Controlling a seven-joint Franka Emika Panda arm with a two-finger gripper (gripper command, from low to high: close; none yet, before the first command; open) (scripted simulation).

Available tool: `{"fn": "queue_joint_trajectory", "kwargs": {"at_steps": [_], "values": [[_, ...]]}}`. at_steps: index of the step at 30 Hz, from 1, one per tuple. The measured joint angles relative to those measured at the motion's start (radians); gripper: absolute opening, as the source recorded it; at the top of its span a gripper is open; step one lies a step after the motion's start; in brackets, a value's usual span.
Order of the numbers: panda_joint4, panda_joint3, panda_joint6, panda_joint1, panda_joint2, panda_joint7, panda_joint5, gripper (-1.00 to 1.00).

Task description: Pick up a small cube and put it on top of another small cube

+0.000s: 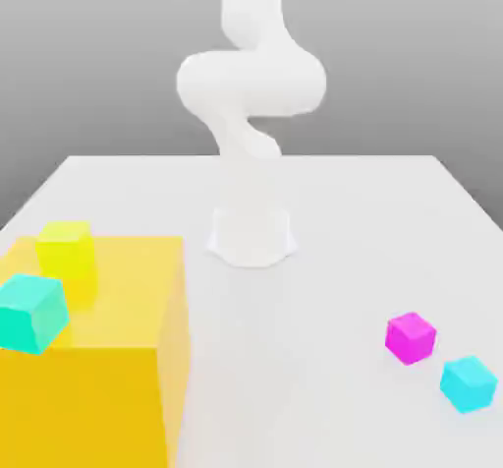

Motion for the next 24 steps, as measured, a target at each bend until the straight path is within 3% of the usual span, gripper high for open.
{"fn": "queue_joint_trajectory", "kwargs": {"at_steps": [8,15,20,24], "values": [[-0.173,0.128,0.192,0.117,0.300,0.037,0.052,0.00],[-0.320,0.255,0.355,0.204,0.553,0.108,0.040,0.00],[-0.422,0.313,0.471,0.280,0.741,0.222,-0.059,0.00],[-0.415,0.217,0.579,0.356,0.891,0.344,-0.216,0.00]]}}
